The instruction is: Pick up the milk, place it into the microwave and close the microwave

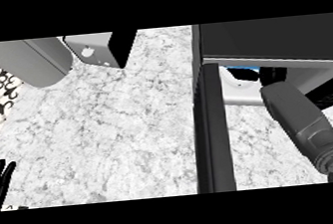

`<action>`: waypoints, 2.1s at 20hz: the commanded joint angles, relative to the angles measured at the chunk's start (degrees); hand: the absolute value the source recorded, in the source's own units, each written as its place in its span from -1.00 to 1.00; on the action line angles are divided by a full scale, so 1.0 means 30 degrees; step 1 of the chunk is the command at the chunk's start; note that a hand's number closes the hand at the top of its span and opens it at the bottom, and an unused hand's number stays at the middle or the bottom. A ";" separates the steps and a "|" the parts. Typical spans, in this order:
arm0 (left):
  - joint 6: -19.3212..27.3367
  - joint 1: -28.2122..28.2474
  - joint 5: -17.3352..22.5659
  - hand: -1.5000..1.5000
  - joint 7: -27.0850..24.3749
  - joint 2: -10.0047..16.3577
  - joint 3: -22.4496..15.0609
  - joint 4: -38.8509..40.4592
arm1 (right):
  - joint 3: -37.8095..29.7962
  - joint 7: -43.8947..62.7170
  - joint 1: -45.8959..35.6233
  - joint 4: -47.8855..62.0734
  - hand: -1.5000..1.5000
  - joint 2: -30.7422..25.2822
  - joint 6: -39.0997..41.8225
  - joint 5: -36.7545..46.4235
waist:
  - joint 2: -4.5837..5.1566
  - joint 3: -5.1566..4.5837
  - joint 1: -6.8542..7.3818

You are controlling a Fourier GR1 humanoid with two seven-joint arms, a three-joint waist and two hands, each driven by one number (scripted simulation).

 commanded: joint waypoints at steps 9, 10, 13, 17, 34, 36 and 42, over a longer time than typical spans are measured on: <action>0.0013 -0.0916 -0.0192 -1.00 -0.0091 0.0047 -0.0011 0.1068 | 0.0320 -0.0114 -0.0289 0.0160 -1.00 0.0897 0.0215 0.0503 | -0.0169 -0.0013 -0.0415; 0.0095 -0.0666 -0.0476 -1.00 -0.0263 -0.0104 -0.0126 0.0697 | 0.0223 -0.0070 -0.0197 0.0191 -1.00 0.0675 0.0134 0.0434 | -0.0126 0.0000 -0.0263; -0.0270 -0.0045 -0.0295 -1.00 -0.0254 -0.0071 -0.0176 0.0023 | 0.0092 -0.0120 -0.0220 0.0026 -1.00 0.0673 0.0262 0.0346 | -0.0243 0.0000 -0.0365; 0.0046 -0.0103 -0.0733 -1.00 -0.0985 -0.0573 -0.0145 0.0640 | -0.0159 -0.0846 0.0570 -0.0224 -1.00 0.0822 0.0797 0.0136 | -0.0281 -0.0010 -0.0563; -0.0277 0.1501 -0.1596 -1.00 -0.1375 -0.1461 -0.0679 -0.0614 | -0.1733 -0.4644 0.3255 -0.1500 -1.00 0.1608 0.6331 -0.1627 | -0.0766 -0.0056 -0.1628; -0.0430 0.2028 -0.2203 -1.00 -0.2397 -0.1848 -0.0771 -0.0071 | -0.2066 -0.5083 0.3795 -0.1689 -1.00 0.1714 0.7258 -0.2058 | -0.0825 -0.0070 -0.1722; -0.1250 0.3060 -0.2273 -1.00 -0.0896 -0.1866 -0.1991 -0.2007 | -0.2013 -0.5479 0.5362 -0.2770 -1.00 0.2277 0.9644 -0.2625 | -0.1038 -0.0091 -0.2204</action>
